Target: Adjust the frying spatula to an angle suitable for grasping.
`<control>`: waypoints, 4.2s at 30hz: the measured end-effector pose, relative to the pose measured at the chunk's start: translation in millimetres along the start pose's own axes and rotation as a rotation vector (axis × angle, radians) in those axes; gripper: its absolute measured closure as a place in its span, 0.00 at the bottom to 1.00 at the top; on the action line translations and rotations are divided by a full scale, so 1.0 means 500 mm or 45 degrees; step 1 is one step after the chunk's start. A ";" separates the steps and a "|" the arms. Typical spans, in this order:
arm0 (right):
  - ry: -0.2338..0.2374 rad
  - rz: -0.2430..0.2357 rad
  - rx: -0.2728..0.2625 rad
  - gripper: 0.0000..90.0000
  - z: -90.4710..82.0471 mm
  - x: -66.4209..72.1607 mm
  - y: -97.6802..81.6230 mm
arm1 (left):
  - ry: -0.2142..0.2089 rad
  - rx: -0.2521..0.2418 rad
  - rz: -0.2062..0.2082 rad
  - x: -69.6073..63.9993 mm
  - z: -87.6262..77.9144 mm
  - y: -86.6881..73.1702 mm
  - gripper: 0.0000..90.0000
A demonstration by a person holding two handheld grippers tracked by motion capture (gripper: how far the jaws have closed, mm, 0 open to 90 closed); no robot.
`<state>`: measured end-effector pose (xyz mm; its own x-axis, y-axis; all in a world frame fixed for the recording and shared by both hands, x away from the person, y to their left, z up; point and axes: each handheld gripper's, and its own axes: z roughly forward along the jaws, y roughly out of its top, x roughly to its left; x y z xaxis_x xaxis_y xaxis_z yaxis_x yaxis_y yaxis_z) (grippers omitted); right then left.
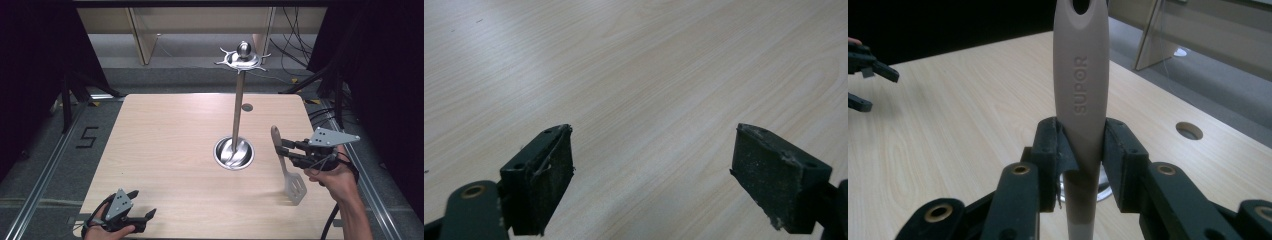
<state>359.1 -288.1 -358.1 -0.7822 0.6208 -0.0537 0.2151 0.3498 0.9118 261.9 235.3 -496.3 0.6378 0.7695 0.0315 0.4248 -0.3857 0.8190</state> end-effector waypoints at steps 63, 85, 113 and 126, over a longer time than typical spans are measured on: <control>0.007 0.014 -0.230 0.78 -0.010 -0.026 0.111 | -0.003 0.017 0.035 0.002 -0.001 0.001 0.18; 0.036 0.001 -0.238 0.78 0.022 -0.032 0.203 | -0.002 0.000 0.021 0.002 -0.001 0.001 0.18; 0.035 0.011 -0.197 0.78 0.049 -0.044 0.263 | 0.001 0.018 0.008 0.002 -0.004 0.001 0.18; 0.039 0.010 -0.172 0.78 0.067 -0.047 0.265 | 0.003 0.015 0.010 0.002 -0.004 0.001 0.18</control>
<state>425.6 -232.7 -249.7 -0.7984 0.6010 -0.0356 0.1424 0.2460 0.9588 261.5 237.2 -494.7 0.6396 0.7677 0.0391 0.4277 -0.3977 0.8117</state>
